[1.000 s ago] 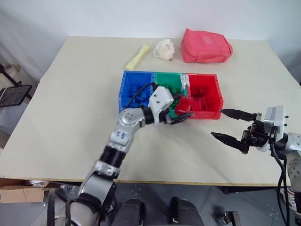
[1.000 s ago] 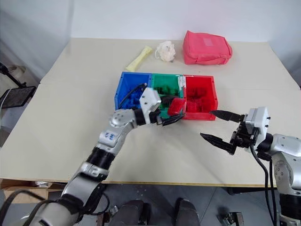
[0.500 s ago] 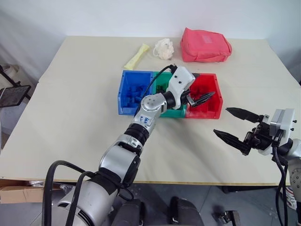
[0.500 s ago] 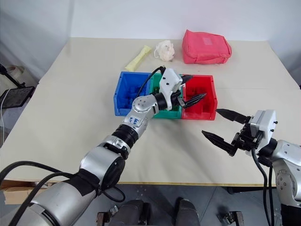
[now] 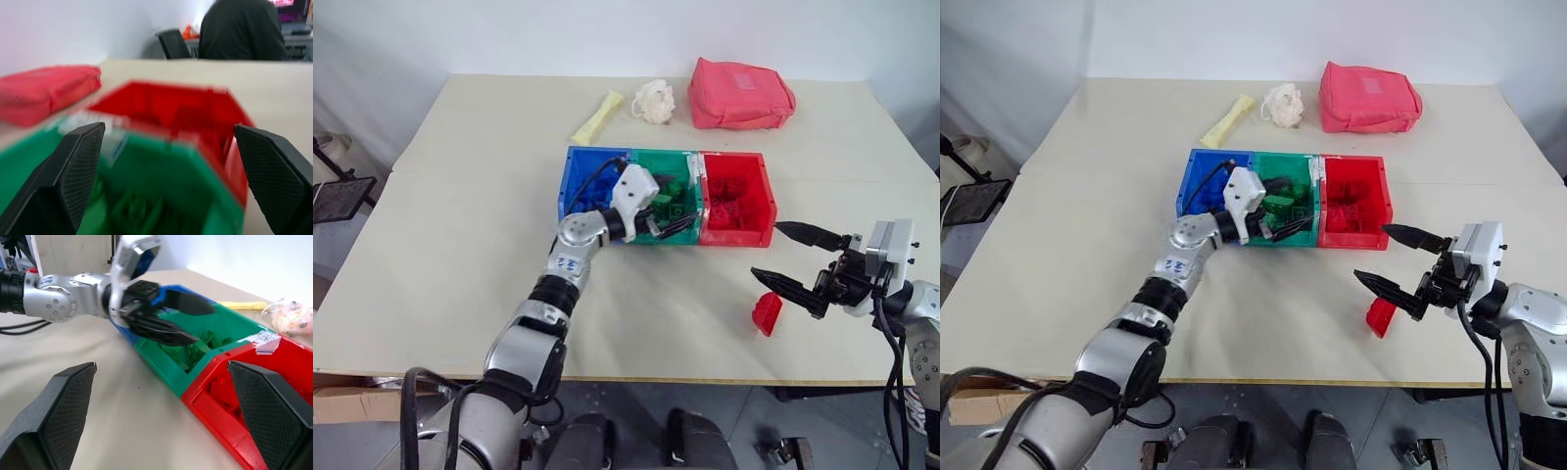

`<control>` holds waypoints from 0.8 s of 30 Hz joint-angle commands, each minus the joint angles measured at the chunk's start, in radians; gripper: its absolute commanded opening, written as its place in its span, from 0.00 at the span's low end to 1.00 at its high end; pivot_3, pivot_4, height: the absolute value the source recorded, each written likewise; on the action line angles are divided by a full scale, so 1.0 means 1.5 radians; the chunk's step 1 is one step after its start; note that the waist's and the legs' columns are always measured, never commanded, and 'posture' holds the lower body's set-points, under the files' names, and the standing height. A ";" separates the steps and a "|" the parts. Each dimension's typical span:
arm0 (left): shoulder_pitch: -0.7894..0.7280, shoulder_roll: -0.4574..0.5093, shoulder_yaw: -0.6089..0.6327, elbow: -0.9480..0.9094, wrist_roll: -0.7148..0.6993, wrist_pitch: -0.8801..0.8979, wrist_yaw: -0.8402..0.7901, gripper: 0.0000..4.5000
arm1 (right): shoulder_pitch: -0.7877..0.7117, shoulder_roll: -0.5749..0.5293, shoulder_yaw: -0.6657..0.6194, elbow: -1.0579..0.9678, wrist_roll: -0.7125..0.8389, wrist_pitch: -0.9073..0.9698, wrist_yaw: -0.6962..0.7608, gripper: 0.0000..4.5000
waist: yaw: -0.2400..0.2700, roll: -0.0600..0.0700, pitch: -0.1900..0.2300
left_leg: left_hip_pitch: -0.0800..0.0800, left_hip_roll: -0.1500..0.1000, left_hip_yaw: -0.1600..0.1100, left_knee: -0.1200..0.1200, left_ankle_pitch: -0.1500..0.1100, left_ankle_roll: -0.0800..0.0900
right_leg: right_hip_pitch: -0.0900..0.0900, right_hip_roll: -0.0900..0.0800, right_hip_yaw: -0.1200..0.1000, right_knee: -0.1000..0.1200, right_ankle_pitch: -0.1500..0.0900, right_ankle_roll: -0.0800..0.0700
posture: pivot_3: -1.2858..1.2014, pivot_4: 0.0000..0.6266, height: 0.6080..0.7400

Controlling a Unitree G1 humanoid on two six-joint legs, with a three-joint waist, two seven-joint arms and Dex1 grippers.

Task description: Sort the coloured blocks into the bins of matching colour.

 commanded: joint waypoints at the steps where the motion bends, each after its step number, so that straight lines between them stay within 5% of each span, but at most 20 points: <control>1: 0.076 0.042 -0.003 -0.192 -0.058 0.085 -0.069 0.99 | 0.033 -0.026 -0.029 -0.015 0.007 0.011 0.015 1.00 | 0.000 0.000 0.000 | 0.000 0.000 0.000 0.000 0.000 0.000 | 0.000 0.000 0.000 0.000 0.000 0.000 | 0.52 0.24 1.00; 9: 0.255 0.190 0.003 -0.431 -0.139 0.223 -0.194 0.99 | 0.073 -0.078 -0.058 -0.013 0.009 0.043 0.034 1.00 | -0.003 0.000 0.000 | 0.001 0.000 -0.001 0.001 0.000 0.000 | 0.001 0.000 0.002 0.000 0.000 0.000 | 0.52 0.24 1.00; 24: 0.334 0.299 0.065 -0.358 -0.209 0.131 -0.378 0.99 | 0.247 -0.144 -0.165 -0.020 -0.033 0.072 0.089 1.00 | -0.003 0.001 0.000 | 0.002 0.000 0.000 0.000 0.000 0.000 | 0.001 0.000 0.002 0.000 0.000 0.000 | 0.52 0.24 1.00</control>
